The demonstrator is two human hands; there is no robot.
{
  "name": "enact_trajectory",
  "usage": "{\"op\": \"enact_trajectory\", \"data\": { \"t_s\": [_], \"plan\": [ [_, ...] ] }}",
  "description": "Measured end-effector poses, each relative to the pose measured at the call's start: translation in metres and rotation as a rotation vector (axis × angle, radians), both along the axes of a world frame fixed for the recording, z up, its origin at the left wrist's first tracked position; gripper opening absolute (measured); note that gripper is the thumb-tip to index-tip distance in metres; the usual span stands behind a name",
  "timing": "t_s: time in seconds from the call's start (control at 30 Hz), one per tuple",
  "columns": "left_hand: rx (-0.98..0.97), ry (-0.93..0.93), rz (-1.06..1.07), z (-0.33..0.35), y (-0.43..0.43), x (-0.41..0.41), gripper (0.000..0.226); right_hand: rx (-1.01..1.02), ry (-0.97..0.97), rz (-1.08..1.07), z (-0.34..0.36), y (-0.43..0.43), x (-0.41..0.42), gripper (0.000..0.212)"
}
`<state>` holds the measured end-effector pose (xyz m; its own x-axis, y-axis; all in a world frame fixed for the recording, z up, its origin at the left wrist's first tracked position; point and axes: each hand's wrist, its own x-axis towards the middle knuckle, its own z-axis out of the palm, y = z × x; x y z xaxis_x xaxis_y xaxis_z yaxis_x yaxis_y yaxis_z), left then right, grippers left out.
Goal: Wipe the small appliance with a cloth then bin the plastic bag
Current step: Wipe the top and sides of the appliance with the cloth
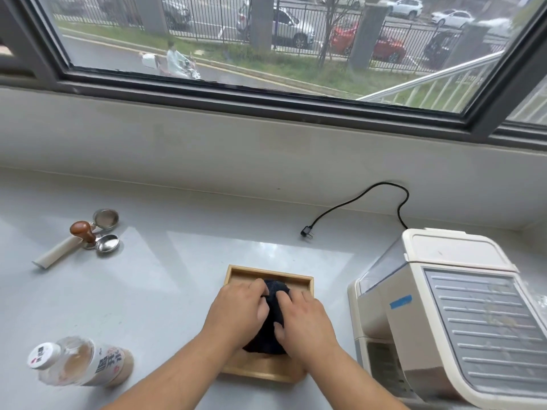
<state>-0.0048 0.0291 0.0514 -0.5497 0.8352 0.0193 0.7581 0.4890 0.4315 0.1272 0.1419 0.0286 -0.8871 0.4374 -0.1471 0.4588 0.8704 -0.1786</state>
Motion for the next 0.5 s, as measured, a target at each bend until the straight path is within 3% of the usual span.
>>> {"op": "enact_trajectory", "data": {
  "t_s": [0.17, 0.3, 0.37, 0.5],
  "plan": [
    [0.134, -0.154, 0.019, 0.047, 0.005, 0.004, 0.018, -0.066, 0.121, -0.08, 0.041, 0.007, -0.001, 0.05],
    [0.167, -0.16, 0.0, 0.084, 0.007, 0.002, 0.016, -0.165, 0.194, -0.092, 0.082, 0.011, -0.001, 0.071],
    [0.164, -0.138, -0.046, 0.101, 0.007, 0.003, 0.015, -0.153, 0.185, -0.084, 0.108, 0.013, -0.003, 0.06],
    [0.172, -0.161, -0.046, 0.136, 0.009, 0.002, 0.016, -0.165, 0.121, -0.173, 0.153, 0.017, -0.004, 0.019]
  ]
}}
